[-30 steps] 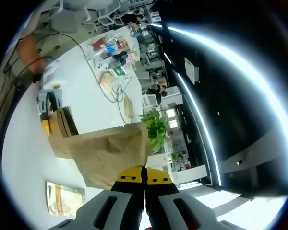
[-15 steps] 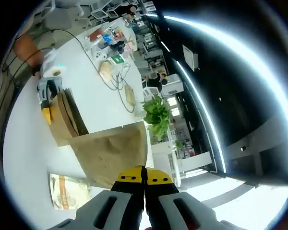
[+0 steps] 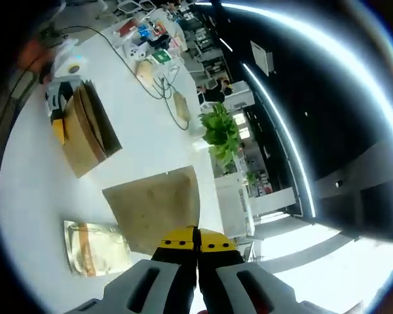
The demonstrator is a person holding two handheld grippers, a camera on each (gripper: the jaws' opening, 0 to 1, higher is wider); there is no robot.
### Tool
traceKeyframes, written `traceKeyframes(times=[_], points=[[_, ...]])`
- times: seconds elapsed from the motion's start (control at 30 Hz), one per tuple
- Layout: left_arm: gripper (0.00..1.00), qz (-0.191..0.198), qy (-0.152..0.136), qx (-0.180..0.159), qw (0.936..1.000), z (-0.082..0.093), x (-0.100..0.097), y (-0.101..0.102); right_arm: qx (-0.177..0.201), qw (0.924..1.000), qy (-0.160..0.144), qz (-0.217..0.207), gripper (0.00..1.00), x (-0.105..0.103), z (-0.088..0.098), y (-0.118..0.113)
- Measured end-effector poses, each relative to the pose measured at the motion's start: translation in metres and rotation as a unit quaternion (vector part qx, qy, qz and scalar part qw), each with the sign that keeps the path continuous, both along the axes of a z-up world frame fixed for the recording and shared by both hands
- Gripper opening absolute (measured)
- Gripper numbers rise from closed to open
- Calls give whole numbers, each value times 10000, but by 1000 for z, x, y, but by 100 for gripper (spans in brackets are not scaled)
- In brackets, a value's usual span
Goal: Extract single mask from mask box in order stack masks on table
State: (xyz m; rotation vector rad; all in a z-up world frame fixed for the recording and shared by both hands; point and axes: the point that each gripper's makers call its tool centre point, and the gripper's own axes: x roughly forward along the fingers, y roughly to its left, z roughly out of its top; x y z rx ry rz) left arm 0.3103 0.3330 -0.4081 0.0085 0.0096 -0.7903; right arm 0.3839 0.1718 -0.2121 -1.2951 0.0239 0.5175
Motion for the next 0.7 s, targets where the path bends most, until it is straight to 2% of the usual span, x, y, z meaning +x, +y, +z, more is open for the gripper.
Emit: traceKeyframes(times=[0.57,0.7], points=[[19,0,1,-2,10000,0,0,0,6,9974,237,-675,0,55,-39,-38],[19,-4,2,-3,10000,0,0,0,58,9964,397,-744,0,65,-51,-45]])
